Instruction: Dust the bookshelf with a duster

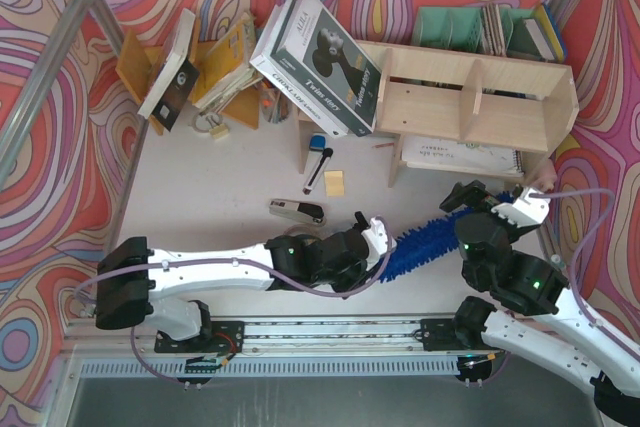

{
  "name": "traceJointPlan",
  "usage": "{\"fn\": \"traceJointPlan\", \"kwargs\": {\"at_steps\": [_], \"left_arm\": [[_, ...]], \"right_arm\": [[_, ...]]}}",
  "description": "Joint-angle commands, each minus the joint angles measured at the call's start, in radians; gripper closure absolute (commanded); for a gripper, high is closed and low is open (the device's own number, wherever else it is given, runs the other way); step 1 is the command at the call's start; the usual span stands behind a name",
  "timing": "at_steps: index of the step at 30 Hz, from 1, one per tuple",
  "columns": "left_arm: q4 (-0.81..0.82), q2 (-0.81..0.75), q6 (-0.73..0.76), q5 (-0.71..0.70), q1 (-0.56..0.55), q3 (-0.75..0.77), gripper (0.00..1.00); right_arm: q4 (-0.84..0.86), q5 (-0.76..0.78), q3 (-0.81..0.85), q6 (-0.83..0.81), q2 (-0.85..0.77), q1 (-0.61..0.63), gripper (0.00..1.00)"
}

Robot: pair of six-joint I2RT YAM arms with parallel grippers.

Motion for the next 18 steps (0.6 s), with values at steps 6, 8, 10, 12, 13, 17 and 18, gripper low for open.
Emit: {"fn": "traceJointPlan", "kwargs": {"at_steps": [6, 8, 10, 12, 13, 17, 18], "left_arm": [[0.083, 0.006, -0.043, -0.105, 0.045, -0.032, 1.00], [0.082, 0.024, -0.056, -0.113, 0.057, -0.026, 1.00], [0.070, 0.055, -0.072, -0.124, 0.067, -0.013, 1.00], [0.061, 0.074, -0.092, -0.149, 0.074, -0.004, 1.00], [0.061, 0.075, -0.105, -0.163, 0.076, -0.004, 1.00], [0.094, 0.044, -0.150, -0.220, 0.077, -0.044, 1.00], [0.100, 0.033, -0.165, -0.234, 0.078, -0.055, 1.00]], "right_arm": [[-0.024, 0.036, -0.080, 0.057, -0.001, -0.001, 0.01], [-0.017, 0.035, -0.097, 0.066, 0.001, -0.001, 0.01], [-0.017, 0.036, -0.111, 0.080, 0.004, -0.001, 0.01], [-0.016, 0.041, -0.121, 0.088, 0.003, -0.001, 0.01], [-0.017, 0.046, -0.127, 0.091, 0.002, -0.002, 0.01], [-0.023, 0.057, -0.161, 0.111, -0.006, -0.001, 0.01], [-0.023, 0.058, -0.172, 0.118, -0.008, -0.001, 0.01]]}}
